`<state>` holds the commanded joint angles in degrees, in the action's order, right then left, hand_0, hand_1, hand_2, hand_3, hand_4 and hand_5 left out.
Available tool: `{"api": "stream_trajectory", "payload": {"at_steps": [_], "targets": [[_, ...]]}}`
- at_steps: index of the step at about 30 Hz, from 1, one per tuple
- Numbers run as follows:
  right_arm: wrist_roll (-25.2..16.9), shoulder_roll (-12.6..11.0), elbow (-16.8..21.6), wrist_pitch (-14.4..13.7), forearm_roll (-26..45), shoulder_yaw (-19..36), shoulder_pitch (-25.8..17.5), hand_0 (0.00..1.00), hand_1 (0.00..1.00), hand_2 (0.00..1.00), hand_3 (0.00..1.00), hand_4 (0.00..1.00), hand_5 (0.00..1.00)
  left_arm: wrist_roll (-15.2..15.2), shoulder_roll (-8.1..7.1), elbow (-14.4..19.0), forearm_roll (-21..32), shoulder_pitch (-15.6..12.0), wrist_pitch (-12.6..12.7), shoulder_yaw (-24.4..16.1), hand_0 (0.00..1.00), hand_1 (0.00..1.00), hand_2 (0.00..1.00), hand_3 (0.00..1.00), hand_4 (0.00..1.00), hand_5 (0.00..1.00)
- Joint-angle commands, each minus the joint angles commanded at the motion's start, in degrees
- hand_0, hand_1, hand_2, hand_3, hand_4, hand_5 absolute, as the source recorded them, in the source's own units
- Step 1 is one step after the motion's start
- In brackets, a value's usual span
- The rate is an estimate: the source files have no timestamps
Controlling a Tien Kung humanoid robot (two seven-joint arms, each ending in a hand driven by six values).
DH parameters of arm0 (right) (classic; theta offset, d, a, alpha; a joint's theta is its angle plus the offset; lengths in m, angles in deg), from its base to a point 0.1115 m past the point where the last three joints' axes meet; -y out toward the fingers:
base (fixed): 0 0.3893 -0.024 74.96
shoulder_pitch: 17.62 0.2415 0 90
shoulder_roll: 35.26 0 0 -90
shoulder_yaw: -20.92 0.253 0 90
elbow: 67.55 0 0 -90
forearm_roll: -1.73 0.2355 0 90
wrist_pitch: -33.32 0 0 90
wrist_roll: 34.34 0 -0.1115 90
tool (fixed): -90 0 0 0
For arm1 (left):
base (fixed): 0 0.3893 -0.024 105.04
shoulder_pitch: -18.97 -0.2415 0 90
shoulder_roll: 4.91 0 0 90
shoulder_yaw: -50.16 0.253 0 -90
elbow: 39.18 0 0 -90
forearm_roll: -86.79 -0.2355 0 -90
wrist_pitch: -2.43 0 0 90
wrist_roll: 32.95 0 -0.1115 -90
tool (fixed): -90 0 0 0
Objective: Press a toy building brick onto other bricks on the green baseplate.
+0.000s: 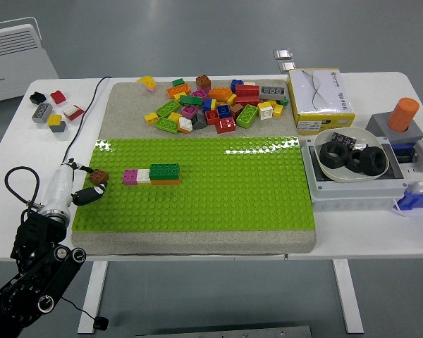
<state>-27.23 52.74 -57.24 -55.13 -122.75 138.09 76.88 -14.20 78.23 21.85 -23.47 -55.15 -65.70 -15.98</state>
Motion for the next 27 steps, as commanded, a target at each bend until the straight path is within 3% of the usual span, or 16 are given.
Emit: {"api": "stream_trajectory", "payload": {"at_steps": [3, 4, 9, 10, 27], "targets": [[0.0, 0.0, 0.0, 0.0, 0.0, 0.0, 0.0, 0.515, 0.697, 0.714, 0.758, 0.788, 0.838, -0.1, 0.0, 0.0, 0.1, 0.0, 0.1, 0.0, 0.937, 0.95, 0.954, 0.555, 0.777, 0.262], [0.0, 0.0, 0.0, 0.0, 0.0, 0.0, 0.0, 0.515, 0.696, 0.713, 0.758, 0.789, 0.838, -0.1, 0.01, 0.0, 0.1, 0.0, 0.2, 0.1, 0.931, 0.944, 0.944, 0.52, 0.642, 0.124], [0.0, 0.0, 0.0, 0.0, 0.0, 0.0, 0.0, 0.515, 0.696, 0.713, 0.758, 0.789, 0.838, -0.9, 0.02, 0.0, 0.6, -0.1, 0.8, 0.1, 0.931, 0.944, 0.944, 0.52, 0.642, 0.124], [0.0, 0.0, 0.0, 0.0, 0.0, 0.0, 0.0, 0.515, 0.696, 0.713, 0.757, 0.789, 0.835, -1.1, 0.01, 0.0, 0.7, -0.1, 1.0, 0.1, 0.924, 0.935, 0.921, 0.468, 0.675, 0.027], [0.0, -0.1, 0.0, 0.0, 0.0, 0.0, 0.0, 0.515, 0.696, 0.712, 0.757, 0.79, 0.833, -4.6, -0.36, 0.4, 5.2, -0.2, 1.7, -0.3, 0.903, 0.918, 0.902, 0.425, 0.671, 0.002]]}}
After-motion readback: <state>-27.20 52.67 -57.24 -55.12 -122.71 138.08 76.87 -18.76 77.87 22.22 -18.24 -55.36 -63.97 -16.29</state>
